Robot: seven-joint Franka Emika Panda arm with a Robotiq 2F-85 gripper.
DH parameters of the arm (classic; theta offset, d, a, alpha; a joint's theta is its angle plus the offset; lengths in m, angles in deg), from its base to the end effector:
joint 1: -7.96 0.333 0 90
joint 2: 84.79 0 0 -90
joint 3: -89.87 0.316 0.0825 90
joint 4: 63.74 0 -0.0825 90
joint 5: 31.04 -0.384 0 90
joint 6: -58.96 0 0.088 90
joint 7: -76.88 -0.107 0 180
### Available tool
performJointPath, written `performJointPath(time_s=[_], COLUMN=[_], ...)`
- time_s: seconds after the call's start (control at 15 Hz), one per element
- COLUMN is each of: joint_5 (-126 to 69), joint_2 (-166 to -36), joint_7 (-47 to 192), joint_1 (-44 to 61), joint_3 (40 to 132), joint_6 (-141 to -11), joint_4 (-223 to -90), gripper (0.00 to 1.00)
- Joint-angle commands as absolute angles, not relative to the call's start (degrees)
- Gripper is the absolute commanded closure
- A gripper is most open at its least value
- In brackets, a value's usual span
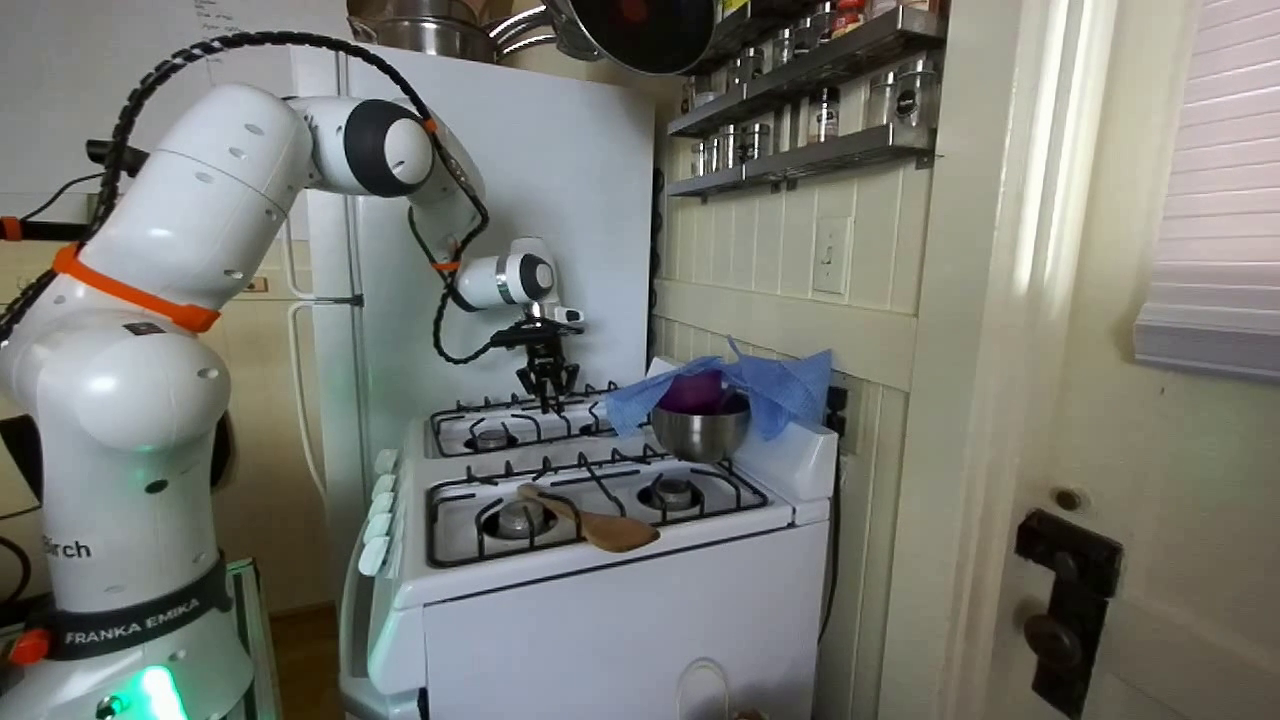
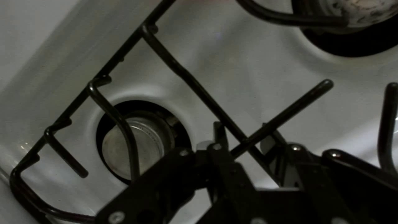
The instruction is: Put the towel in the bowl then move the stove cover to the left
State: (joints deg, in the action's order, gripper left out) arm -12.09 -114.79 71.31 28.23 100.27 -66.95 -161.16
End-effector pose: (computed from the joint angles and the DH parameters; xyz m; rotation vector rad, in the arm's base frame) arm 0.5891 0.3216 0.2937 2.8325 0.8942 0.0640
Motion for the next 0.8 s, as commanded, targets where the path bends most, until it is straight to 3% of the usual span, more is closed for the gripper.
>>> performJointPath(time_s=[0.0, 0.27, 0.33, 0.53, 0.6, 0.73], joint_5=[-13.3, -14.2, -13.3, -13.7, -14.0, -14.4], joint_2=[-114.1, -112.8, -114.5, -114.4, -114.2, -113.1], joint_7=[71.0, 68.5, 70.4, 69.5, 68.7, 68.1], joint_1=[28.5, 28.3, 28.8, 28.9, 29.0, 29.2], joint_3=[99.7, 99.5, 99.4, 99.3, 99.2, 99.2], joint_6=[-67.3, -71.2, -67.9, -69.1, -68.0, -65.8], joint_4=[-162.0, -164.0, -161.5, -161.9, -161.8, -162.6], gripper=[0.92, 0.92, 0.67, 0.67, 0.92, 0.92])
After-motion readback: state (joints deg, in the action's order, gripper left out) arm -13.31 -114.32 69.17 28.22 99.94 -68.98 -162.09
